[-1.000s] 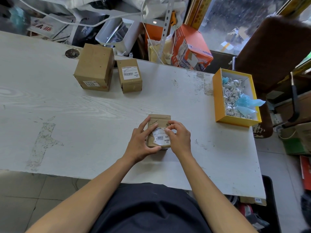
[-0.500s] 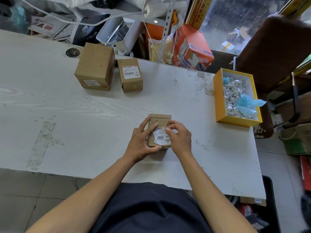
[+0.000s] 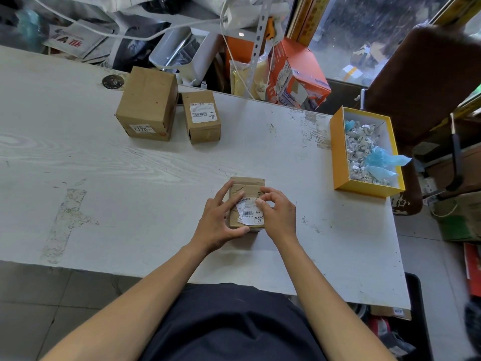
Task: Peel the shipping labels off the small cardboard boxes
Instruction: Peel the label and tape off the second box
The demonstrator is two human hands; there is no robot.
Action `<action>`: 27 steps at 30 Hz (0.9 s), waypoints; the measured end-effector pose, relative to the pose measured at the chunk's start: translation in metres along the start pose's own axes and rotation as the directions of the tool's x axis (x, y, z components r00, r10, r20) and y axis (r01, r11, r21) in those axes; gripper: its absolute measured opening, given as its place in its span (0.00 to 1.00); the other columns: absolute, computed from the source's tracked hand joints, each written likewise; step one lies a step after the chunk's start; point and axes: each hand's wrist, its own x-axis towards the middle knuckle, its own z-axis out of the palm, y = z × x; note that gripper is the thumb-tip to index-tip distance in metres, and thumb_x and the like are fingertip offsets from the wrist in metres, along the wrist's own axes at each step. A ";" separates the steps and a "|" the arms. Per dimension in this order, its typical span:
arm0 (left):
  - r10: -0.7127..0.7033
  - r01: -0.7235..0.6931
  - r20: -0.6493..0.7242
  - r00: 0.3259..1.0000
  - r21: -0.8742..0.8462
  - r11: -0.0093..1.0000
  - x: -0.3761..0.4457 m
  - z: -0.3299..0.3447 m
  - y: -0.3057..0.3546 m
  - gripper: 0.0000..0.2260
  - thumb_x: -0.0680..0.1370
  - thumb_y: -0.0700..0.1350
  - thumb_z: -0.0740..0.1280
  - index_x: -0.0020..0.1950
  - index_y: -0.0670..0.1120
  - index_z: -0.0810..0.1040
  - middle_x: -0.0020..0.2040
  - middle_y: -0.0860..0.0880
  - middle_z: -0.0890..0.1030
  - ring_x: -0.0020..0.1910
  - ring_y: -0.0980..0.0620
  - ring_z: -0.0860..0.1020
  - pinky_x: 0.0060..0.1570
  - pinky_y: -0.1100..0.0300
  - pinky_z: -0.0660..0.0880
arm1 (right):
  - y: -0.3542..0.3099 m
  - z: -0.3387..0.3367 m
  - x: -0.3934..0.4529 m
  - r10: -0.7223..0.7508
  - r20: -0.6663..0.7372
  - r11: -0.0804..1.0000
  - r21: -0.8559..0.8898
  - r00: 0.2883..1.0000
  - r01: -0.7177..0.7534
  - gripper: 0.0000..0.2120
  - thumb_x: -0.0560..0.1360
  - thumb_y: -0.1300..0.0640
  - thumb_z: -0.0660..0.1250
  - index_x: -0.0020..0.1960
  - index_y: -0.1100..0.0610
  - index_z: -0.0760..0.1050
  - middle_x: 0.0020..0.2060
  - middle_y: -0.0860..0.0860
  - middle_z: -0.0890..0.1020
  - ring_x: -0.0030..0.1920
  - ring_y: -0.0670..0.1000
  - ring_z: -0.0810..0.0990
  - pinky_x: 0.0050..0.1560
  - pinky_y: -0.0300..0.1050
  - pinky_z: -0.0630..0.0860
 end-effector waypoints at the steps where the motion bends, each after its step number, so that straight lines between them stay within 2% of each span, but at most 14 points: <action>1: 0.000 0.000 -0.002 1.000 -0.004 1.000 0.000 0.000 0.000 0.40 0.65 0.60 0.75 0.76 0.60 0.67 0.79 0.67 0.52 0.61 0.48 0.68 0.58 0.45 0.77 | 0.000 0.000 0.000 -0.001 -0.001 1.000 -0.002 1.000 0.001 0.05 0.74 0.59 0.70 0.40 0.58 0.80 0.54 0.41 0.81 0.56 0.42 0.77 0.58 0.45 0.74; 11: 0.000 0.000 0.000 1.000 -0.007 1.000 0.000 0.001 -0.002 0.40 0.65 0.59 0.75 0.76 0.59 0.67 0.79 0.67 0.51 0.62 0.48 0.68 0.59 0.45 0.77 | 0.000 0.001 0.000 0.011 -0.003 1.000 0.010 1.000 -0.011 0.05 0.74 0.60 0.70 0.40 0.58 0.80 0.54 0.41 0.81 0.55 0.41 0.77 0.58 0.41 0.73; 15: -0.002 0.002 -0.001 1.000 -0.010 1.000 0.000 0.001 -0.002 0.40 0.65 0.58 0.76 0.76 0.60 0.67 0.79 0.67 0.52 0.62 0.47 0.68 0.59 0.45 0.77 | -0.002 0.000 -0.001 0.024 -0.004 1.000 0.014 1.000 -0.023 0.05 0.75 0.60 0.69 0.40 0.58 0.80 0.56 0.42 0.81 0.55 0.40 0.76 0.52 0.30 0.68; 20: 0.000 0.000 -0.002 1.000 -0.015 1.000 0.000 0.001 -0.003 0.40 0.65 0.57 0.77 0.76 0.60 0.67 0.79 0.66 0.52 0.61 0.47 0.69 0.58 0.45 0.77 | -0.002 0.000 -0.002 0.034 0.003 0.999 0.027 0.999 -0.034 0.06 0.75 0.60 0.69 0.40 0.57 0.80 0.55 0.41 0.81 0.56 0.42 0.77 0.53 0.35 0.69; 24: 0.005 -0.005 -0.002 1.000 -0.014 1.000 -0.001 0.001 -0.003 0.40 0.65 0.58 0.76 0.76 0.60 0.67 0.79 0.66 0.52 0.62 0.47 0.68 0.59 0.45 0.77 | -0.001 0.000 -0.002 0.035 -0.002 0.999 0.039 0.999 -0.035 0.05 0.75 0.59 0.69 0.40 0.57 0.80 0.54 0.40 0.80 0.56 0.42 0.77 0.50 0.27 0.68; 27: 0.007 -0.007 0.000 1.000 -0.014 1.000 0.000 0.001 -0.003 0.40 0.65 0.58 0.76 0.76 0.60 0.67 0.79 0.66 0.52 0.62 0.47 0.68 0.59 0.45 0.77 | 0.002 0.001 -0.001 0.035 0.002 0.997 0.065 0.999 -0.035 0.06 0.75 0.59 0.69 0.39 0.56 0.80 0.54 0.39 0.80 0.57 0.42 0.77 0.57 0.40 0.73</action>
